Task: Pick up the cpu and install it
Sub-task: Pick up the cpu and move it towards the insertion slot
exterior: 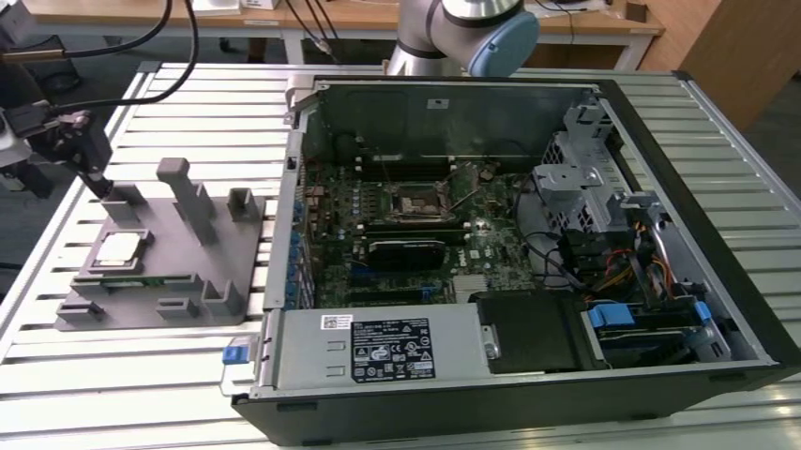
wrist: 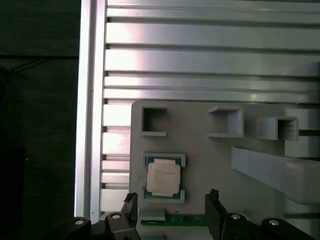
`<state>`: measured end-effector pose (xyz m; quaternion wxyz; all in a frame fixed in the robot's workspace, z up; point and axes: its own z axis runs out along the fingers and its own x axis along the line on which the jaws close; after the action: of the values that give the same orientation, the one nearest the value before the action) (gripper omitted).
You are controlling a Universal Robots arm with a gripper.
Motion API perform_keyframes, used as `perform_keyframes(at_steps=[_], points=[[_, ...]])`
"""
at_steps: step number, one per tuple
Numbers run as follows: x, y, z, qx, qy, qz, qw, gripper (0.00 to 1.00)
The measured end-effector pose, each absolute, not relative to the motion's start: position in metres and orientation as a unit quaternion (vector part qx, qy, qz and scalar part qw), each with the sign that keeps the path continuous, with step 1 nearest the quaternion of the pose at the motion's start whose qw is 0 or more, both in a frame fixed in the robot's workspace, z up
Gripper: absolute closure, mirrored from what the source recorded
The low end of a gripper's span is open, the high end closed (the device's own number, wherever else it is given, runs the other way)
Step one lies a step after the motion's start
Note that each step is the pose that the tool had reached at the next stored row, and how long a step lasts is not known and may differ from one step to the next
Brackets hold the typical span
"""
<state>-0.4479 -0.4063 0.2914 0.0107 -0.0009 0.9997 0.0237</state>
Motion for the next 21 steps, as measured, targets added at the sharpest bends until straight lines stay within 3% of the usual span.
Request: perform_keyframes(at_steps=[21], points=[[-0.448, -0.4063, 0.2811, -0.001, 1.0, 0.024, 0.011, 0.35]])
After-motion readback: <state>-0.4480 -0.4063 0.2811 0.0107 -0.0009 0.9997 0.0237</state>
